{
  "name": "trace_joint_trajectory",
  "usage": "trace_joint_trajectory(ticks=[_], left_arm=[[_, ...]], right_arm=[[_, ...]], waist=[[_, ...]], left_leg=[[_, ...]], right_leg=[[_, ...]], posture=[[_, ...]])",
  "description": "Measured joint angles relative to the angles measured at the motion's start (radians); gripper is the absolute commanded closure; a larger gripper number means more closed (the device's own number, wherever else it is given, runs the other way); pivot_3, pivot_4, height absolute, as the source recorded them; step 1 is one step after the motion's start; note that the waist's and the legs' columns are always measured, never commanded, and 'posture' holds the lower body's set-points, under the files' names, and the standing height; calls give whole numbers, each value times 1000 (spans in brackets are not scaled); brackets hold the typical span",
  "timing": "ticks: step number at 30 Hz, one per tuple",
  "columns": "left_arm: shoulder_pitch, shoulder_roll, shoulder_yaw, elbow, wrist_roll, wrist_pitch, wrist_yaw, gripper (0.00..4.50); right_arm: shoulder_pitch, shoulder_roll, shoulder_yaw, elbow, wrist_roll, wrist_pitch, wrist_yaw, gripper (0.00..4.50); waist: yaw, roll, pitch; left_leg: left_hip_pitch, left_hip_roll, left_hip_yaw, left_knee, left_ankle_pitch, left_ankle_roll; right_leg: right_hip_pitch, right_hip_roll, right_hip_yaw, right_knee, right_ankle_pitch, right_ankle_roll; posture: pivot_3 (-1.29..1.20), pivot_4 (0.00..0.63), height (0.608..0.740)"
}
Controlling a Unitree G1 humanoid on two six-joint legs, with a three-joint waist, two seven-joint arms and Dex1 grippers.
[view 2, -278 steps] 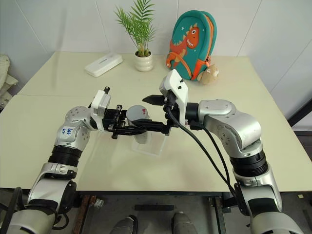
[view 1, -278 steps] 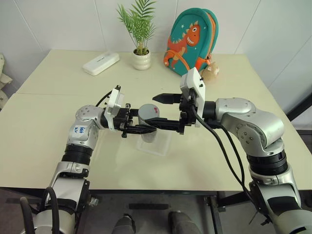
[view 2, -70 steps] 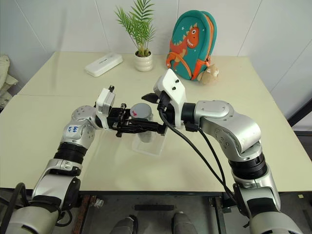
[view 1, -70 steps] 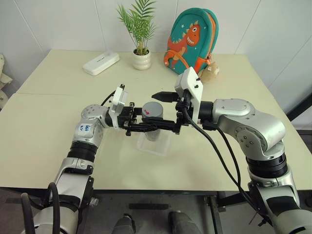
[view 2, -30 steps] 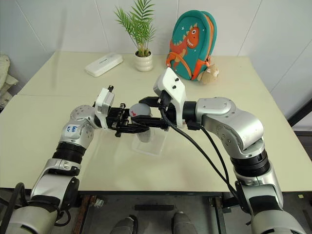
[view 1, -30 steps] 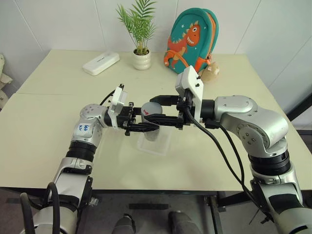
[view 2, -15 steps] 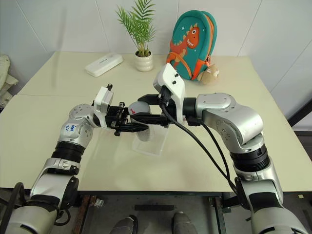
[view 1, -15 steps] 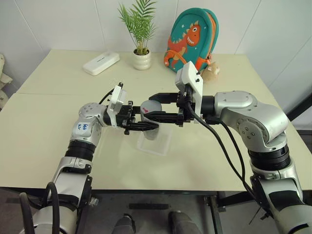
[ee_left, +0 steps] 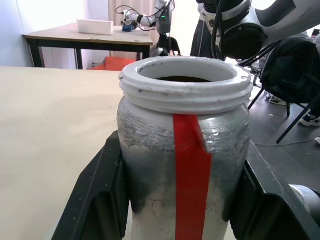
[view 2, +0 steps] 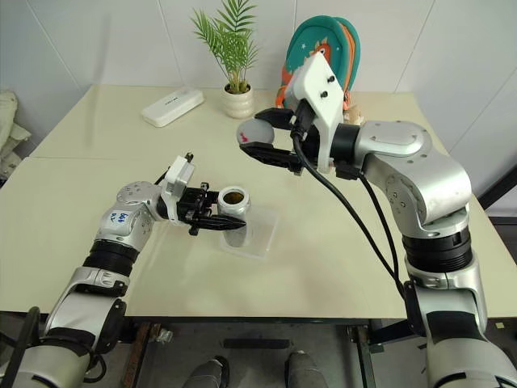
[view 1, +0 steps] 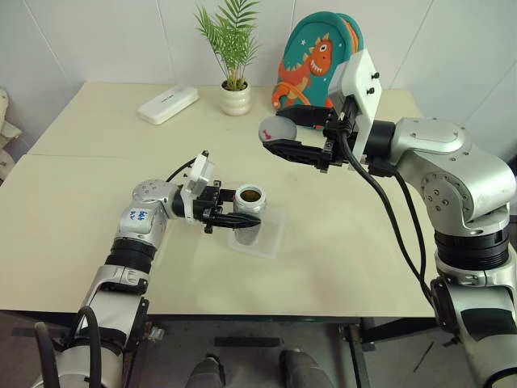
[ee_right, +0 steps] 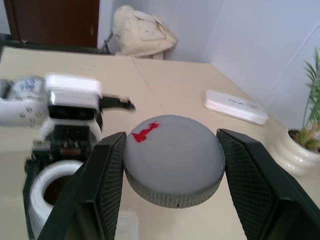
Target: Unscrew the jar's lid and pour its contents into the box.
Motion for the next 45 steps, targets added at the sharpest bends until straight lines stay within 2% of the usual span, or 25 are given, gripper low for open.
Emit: trace_joint_trajectory(ticks=[3, 6, 12, 16, 18, 24, 30, 33, 37, 41, 45], left_arm=[[-39, 52, 44, 23, 1, -22, 1, 2430], [-80, 108, 97, 54, 7, -59, 3, 2430], [-114, 128, 125, 143, 89, -224, 73, 2430], [-139, 118, 125, 194, 156, -375, 132, 2430], [-155, 97, 124, 209, 180, -428, 166, 2430], [-193, 78, 102, 278, 282, -601, 273, 2430], [-237, 79, 35, 363, 441, -825, 398, 2430], [-249, 74, 15, 387, 476, -910, 434, 2430], [-262, 49, -18, 419, 549, -1022, 524, 2430], [-280, 58, -77, 452, 686, -1156, 655, 2430], [-322, 90, -161, 466, 930, -1269, 891, 2430]], right_arm=[[98, -74, -41, 18, -40, 1, -26, 1965], [215, -102, -94, 26, -69, 13, -67, 1965], [526, -93, -162, -45, -78, 64, -149, 1965], [680, -32, -176, -52, -78, 62, -187, 1965], [710, -6, -184, -52, -78, 48, -201, 1965], [730, 31, -209, -47, -76, 35, -225, 18], [790, -4, -298, -155, 15, -38, -107, 18], [825, -87, -383, -260, 108, -34, -24, 18], [834, -100, -463, -363, 289, -7, 26, 18], [880, -151, -486, -390, 331, -36, 117, 18], [883, -217, -511, -381, 339, -69, 184, 18]], waist=[[2, 0, 0], [2, 0, 0], [3, 0, 0], [2, 0, 0], [2, 0, 0], [1, 0, 0], [10, 0, 0], [18, 0, 0], [26, 0, 0], [27, 0, 0], [27, 0, 0]], left_leg=[[0, 0, 0, 0, 0, 0], [0, 0, 0, -1, 0, 0], [0, 0, 0, -1, 0, 0], [0, 0, 2, 2, 0, 0], [0, 0, 2, 4, 0, 0], [1, -1, 1, 5, 0, 1], [0, -1, 1, 4, 0, 1], [0, -1, 1, 4, 0, 1], [1, -1, 0, 5, 0, 1], [1, -1, 1, 6, 0, 1], [1, -2, 1, 6, 0, 2]], right_leg=[[0, 0, 0, -1, 0, 0], [0, 0, 0, -1, 0, 0], [0, 0, 1, -1, -1, 0], [0, 0, 2, 0, 0, 2], [1, 1, 2, 0, 1, 3], [3, 1, 3, 0, 2, 4], [3, 1, 3, -2, 2, 5], [4, 1, 3, -3, 2, 5], [5, 1, 3, -3, 2, 6], [8, 1, 4, -8, 4, 9], [8, 1, 4, -8, 5, 10]], posture=[[0, 150, 740], [0, 150, 740], [0, 150, 740], [0, 150, 740], [0, 150, 740], [0, 150, 740], [0, 150, 740], [0, 150, 740], [0, 150, 740], [0, 150, 740], [0, 150, 740]])
